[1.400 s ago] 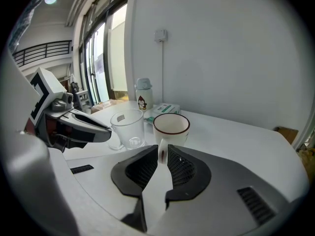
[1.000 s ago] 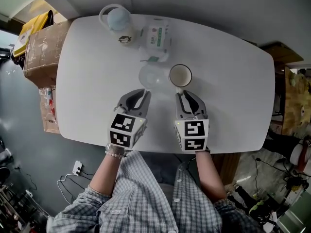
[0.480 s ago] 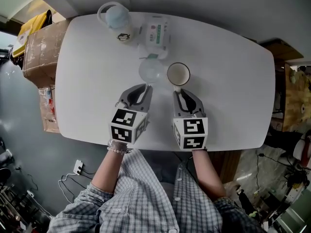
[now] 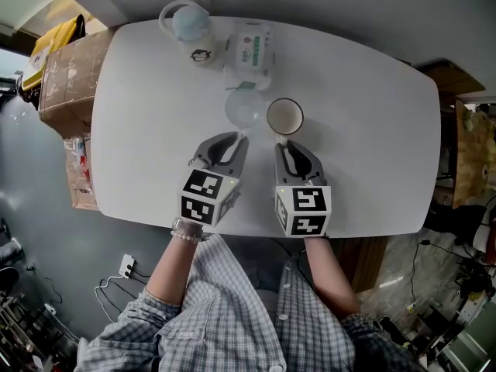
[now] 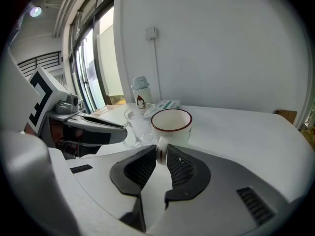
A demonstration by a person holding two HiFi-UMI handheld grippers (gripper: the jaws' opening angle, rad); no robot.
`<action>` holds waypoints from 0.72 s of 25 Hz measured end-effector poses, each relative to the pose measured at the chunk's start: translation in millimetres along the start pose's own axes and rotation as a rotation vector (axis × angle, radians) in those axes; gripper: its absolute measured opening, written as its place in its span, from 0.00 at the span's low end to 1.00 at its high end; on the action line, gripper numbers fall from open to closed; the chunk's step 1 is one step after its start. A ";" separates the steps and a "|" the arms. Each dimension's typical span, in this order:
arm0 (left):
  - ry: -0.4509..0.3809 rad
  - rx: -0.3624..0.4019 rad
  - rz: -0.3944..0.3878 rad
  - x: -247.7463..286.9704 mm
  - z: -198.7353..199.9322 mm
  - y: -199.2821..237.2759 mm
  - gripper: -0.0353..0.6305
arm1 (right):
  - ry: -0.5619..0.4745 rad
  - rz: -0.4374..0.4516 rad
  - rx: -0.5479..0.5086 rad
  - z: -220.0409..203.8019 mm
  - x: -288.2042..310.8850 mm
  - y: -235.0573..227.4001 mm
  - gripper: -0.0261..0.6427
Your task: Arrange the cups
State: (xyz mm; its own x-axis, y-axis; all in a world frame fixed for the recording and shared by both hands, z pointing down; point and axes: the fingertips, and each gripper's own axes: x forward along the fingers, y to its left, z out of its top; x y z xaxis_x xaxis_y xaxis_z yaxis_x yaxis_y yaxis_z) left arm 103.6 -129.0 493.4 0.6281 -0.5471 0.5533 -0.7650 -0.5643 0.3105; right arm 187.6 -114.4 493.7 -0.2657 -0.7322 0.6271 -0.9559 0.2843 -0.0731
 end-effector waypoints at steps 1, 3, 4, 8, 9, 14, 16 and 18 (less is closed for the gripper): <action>0.002 0.001 -0.005 -0.7 -0.3 -1.2 0.12 | -0.001 0.001 0.001 0.2 -0.4 0.2 0.13; 0.008 0.005 -0.018 -1.7 -1.0 -3.4 0.12 | -0.005 0.004 0.002 1.5 -1.4 0.9 0.13; 0.011 0.009 -0.023 -2.3 -1.7 -4.3 0.12 | -0.007 0.003 0.002 2.0 -2.1 1.2 0.13; 0.022 0.017 -0.024 -5.7 -5.7 -5.5 0.12 | -0.009 -0.008 0.013 1.0 -5.8 0.5 0.13; 0.023 0.019 -0.026 -6.9 -5.9 -5.9 0.12 | -0.010 -0.011 0.015 1.0 -7.7 -0.1 0.13; 0.007 0.068 -0.023 -16.7 -3.1 -4.8 0.12 | -0.046 -0.025 -0.001 8.8 -22.4 -3.9 0.13; -0.004 0.087 -0.023 -22.1 -2.3 -3.4 0.12 | -0.063 -0.026 -0.020 13.2 -29.0 -2.6 0.13; -0.020 0.099 -0.029 -27.8 -0.2 -3.1 0.12 | -0.073 -0.016 -0.025 16.8 -34.8 0.2 0.12</action>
State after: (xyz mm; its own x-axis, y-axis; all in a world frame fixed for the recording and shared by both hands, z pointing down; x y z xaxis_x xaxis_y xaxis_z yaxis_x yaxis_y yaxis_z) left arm 88.5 -111.9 477.2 0.6533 -0.5415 0.5292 -0.7293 -0.6378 0.2476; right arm 194.5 -99.3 458.9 -0.2596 -0.7796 0.5699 -0.9570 0.2868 -0.0435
